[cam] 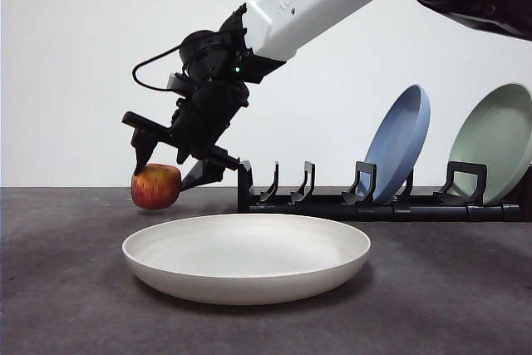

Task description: Take the yellow plate from the plate rack,put the plate on the table,take the apple from the table,put the apple in the plate

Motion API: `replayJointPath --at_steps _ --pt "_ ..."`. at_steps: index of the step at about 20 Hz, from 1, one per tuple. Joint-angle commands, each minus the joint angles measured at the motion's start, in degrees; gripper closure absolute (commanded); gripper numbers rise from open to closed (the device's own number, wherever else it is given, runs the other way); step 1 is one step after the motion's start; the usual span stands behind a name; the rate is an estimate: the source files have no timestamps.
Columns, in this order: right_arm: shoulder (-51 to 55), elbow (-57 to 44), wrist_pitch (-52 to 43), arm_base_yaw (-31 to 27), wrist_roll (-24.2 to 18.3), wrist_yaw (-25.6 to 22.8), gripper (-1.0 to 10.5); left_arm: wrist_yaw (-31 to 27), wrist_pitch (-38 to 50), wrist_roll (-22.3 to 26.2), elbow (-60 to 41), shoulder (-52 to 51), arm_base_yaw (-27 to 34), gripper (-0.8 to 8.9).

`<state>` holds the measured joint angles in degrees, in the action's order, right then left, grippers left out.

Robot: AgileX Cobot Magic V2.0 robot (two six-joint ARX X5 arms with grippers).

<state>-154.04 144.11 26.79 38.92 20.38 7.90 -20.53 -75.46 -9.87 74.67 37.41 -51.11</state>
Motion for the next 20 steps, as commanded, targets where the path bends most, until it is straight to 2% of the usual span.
replayJointPath --at_steps 1,4,10,14,20 --pt "-0.50 4.09 1.57 0.37 -0.48 -0.07 9.6 -0.02 0.04 0.50 0.11 -0.31 0.02 8.22" --pt "-0.39 13.05 12.79 0.50 -4.68 -1.53 9.6 -0.02 0.04 0.50 0.11 -0.31 0.02 8.22" --pt "-0.37 39.56 41.53 0.50 -13.55 -3.91 9.6 0.04 0.04 0.52 0.11 -0.31 0.02 8.22" --pt "3.74 40.87 52.17 1.33 -17.51 -3.85 9.6 2.32 0.13 0.52 0.11 -0.31 -0.04 8.22" --pt "5.84 40.87 52.37 3.52 -16.90 -3.78 9.6 2.51 0.13 0.81 0.11 -0.31 -0.09 8.22"
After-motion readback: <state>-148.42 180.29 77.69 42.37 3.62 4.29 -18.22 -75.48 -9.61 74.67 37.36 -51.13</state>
